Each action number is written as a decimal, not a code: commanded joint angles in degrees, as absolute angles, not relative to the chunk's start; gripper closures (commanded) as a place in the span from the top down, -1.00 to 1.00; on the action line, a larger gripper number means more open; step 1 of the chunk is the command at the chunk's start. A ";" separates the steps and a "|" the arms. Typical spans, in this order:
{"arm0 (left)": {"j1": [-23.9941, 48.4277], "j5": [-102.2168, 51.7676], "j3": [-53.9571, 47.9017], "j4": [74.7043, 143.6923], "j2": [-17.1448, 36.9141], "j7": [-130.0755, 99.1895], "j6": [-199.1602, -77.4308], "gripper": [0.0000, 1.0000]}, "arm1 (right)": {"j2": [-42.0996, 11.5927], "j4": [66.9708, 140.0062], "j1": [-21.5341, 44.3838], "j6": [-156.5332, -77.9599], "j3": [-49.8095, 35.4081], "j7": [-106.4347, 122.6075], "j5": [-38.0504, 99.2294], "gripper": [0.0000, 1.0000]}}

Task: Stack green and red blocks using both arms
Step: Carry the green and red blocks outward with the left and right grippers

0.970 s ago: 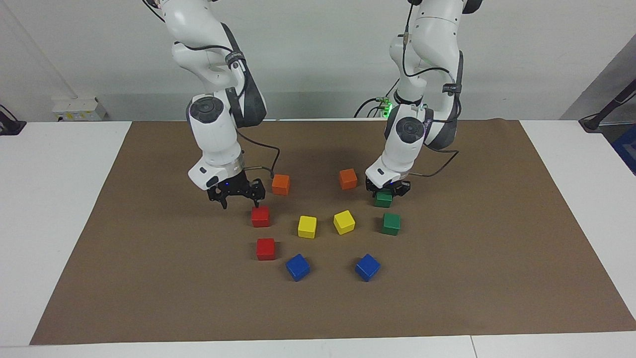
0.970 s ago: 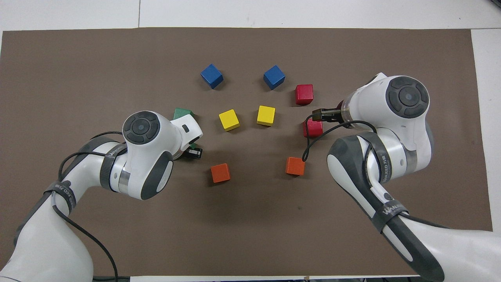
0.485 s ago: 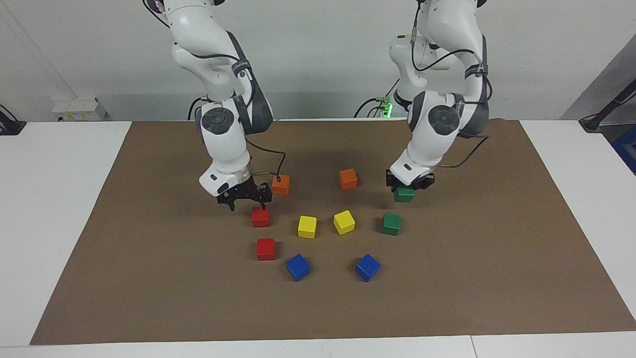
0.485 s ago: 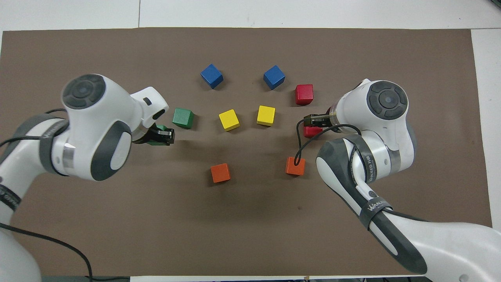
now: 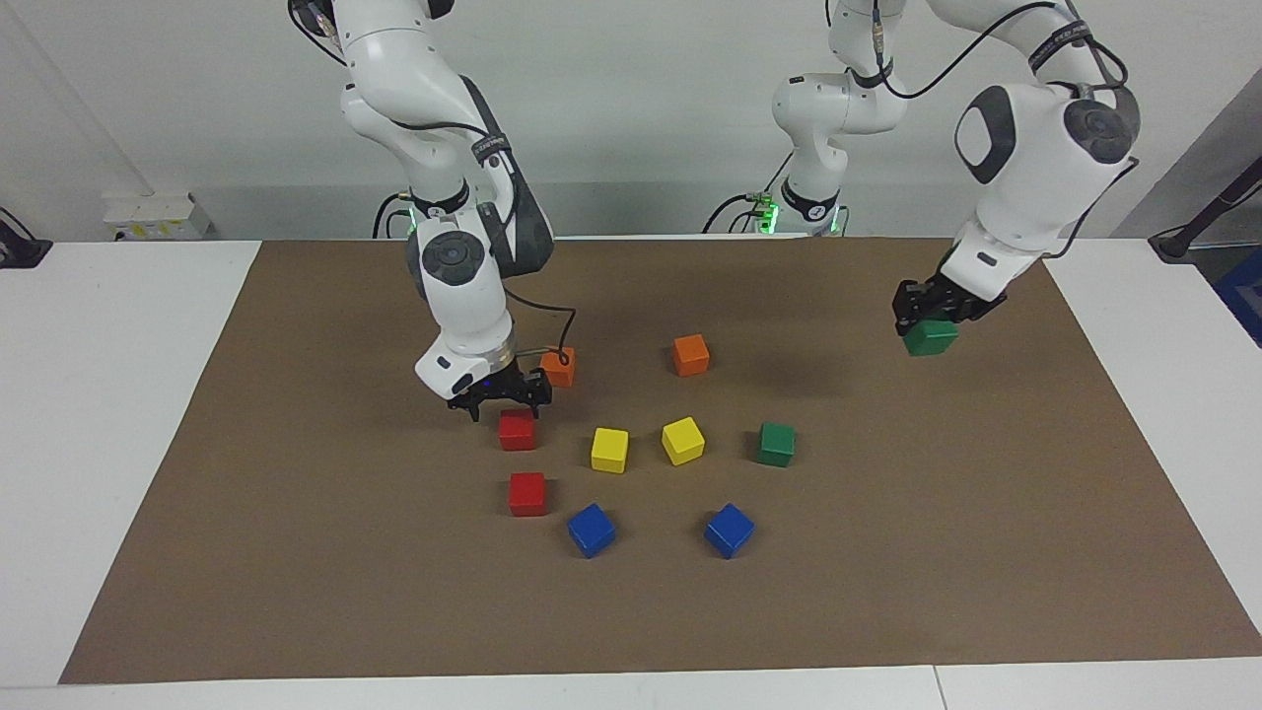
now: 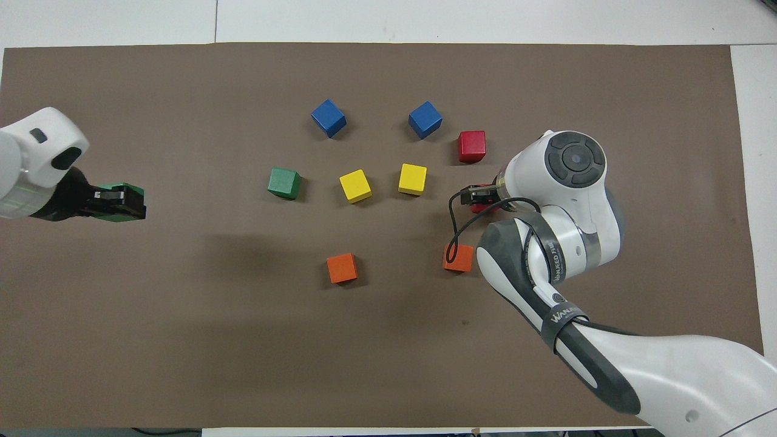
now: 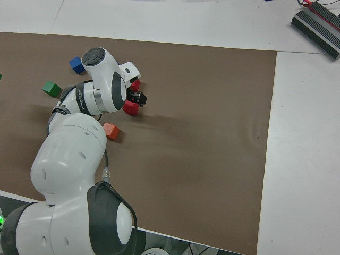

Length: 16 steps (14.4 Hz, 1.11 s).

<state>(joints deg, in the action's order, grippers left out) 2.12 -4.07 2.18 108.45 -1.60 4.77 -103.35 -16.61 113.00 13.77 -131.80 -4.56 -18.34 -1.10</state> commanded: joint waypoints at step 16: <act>-11.16 -4.48 1.93 131.66 -1.23 22.06 -129.98 -1.00 | -17.06 105.06 12.31 -121.51 -4.04 -17.51 -1.93 -1.00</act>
<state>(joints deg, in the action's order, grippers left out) -9.56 -4.14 2.30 130.32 -1.78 21.50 -126.96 -18.20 110.13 13.80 -128.96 -4.15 -18.92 -1.26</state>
